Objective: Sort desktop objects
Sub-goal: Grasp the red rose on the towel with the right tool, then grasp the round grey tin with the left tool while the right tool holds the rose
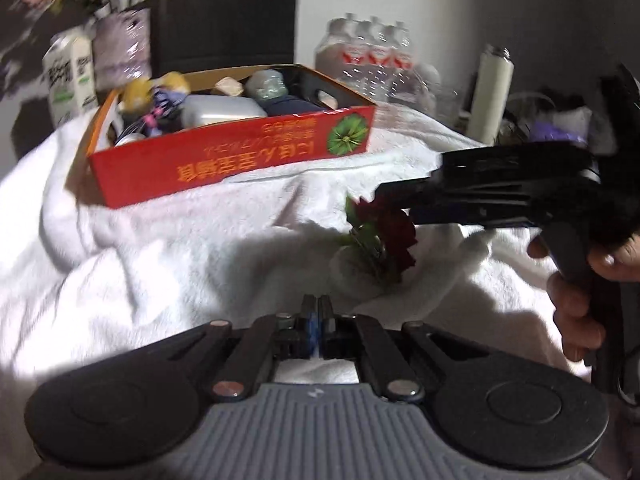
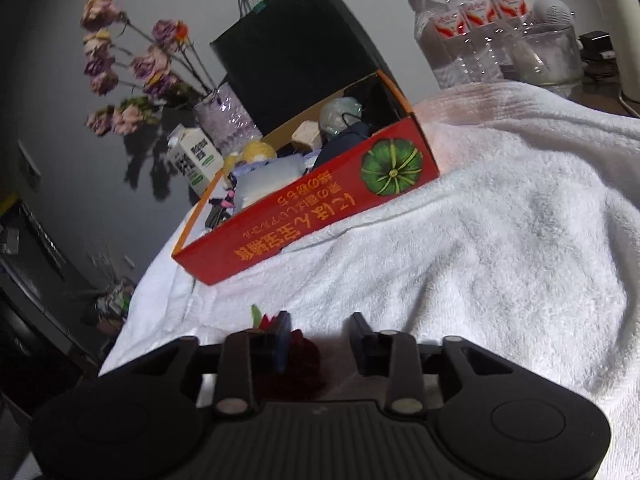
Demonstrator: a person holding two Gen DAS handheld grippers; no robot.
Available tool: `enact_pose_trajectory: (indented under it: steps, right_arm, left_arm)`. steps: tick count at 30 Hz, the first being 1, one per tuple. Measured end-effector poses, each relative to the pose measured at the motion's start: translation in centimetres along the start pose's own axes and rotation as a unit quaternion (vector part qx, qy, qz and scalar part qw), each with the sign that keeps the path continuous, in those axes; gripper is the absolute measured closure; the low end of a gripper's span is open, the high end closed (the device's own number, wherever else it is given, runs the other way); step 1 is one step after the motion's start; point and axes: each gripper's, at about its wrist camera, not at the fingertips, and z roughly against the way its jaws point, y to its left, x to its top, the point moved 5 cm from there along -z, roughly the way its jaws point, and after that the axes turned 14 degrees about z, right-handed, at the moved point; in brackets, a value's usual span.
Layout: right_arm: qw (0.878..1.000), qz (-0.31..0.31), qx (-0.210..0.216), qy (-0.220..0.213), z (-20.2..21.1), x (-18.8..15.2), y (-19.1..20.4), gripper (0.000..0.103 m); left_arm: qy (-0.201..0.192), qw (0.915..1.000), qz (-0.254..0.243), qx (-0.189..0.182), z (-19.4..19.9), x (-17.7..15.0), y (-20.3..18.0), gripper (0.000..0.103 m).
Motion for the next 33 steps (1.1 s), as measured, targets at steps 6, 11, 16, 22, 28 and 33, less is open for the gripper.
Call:
enact_pose_trajectory:
  steps: [6,11,16,22,28,33]
  right_arm:
    - [0.997,0.081,0.006,-0.01,0.8,-0.2,3.5,0.035]
    - [0.998,0.057,0.016,0.026,-1.3,-1.1,3.2,0.044]
    - [0.998,-0.02,0.051,0.009,-2.1,-0.3,1.8,0.078]
    - [0.995,-0.078,0.056,-0.02,-1.8,-0.3,0.1,0.079]
    - [0.995,-0.072,0.061,-0.011,-2.1,-0.6,0.7,0.079]
    - [0.996,-0.069,0.031,-0.041,-1.3,-0.5,0.3,0.081]
  left_arm:
    - [0.006,0.9994,0.006,-0.034,-1.4,1.5,-0.5,0.09]
    - [0.012,0.9992,-0.015,-0.034,-3.2,1.3,-1.8,0.087]
    - [0.022,0.9983,-0.031,-0.044,-3.8,0.5,-2.9,0.056]
    - [0.011,0.9992,-0.028,-0.026,-4.6,1.3,-3.6,0.054]
    - [0.003,0.9986,-0.052,-0.011,-5.6,1.3,-4.4,0.063]
    - [0.007,0.9993,-0.036,-0.01,-4.9,0.9,-4.0,0.063]
